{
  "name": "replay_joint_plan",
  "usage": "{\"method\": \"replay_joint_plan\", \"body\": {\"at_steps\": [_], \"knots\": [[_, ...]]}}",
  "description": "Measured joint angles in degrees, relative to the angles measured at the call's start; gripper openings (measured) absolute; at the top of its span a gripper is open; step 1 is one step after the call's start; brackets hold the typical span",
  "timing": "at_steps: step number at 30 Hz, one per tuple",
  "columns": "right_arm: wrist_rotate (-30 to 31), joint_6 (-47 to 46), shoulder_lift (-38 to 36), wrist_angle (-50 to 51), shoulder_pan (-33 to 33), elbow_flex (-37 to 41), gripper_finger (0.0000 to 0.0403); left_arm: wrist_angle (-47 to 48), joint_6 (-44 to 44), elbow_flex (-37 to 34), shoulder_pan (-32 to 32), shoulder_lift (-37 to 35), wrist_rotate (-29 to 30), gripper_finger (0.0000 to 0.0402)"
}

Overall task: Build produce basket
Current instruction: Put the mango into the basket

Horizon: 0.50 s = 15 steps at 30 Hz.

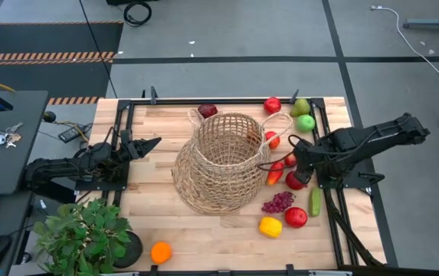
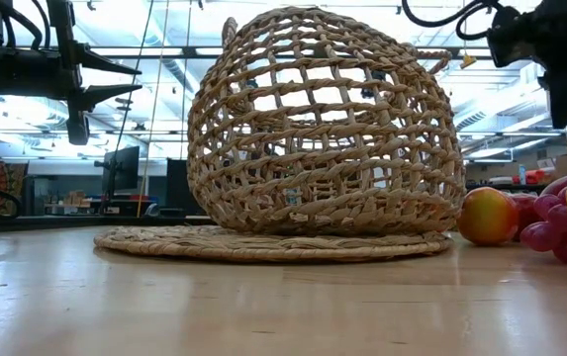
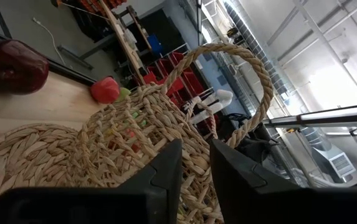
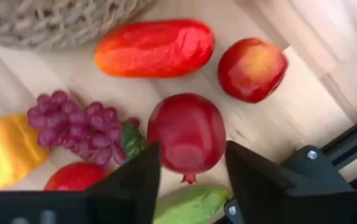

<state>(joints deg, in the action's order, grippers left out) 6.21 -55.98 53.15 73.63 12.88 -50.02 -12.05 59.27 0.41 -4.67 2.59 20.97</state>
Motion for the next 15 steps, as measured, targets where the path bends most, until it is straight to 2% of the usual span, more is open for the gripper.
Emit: {"method": "replay_joint_plan", "body": {"at_steps": [4, 9, 15], "knots": [[6.4, -0.8, -2.4, -1.0, 2.5, 0.0, 0.026, 0.0, 0.0, 0.0, 0.0, 0.0, 0.0, 0.0091], [16.8, -5.6, -5.2, -1.2, 5.9, 0.8, 0.0308, 0.0, 0.0, 0.0, 0.0, 0.0, 0.0, 0.0085], [16.9, -11.7, -7.7, -6.5, 8.3, 6.5, 0.0368, 0.0, 0.0, 0.0, 0.0, 0.0, 0.0, 0.0084]]}}
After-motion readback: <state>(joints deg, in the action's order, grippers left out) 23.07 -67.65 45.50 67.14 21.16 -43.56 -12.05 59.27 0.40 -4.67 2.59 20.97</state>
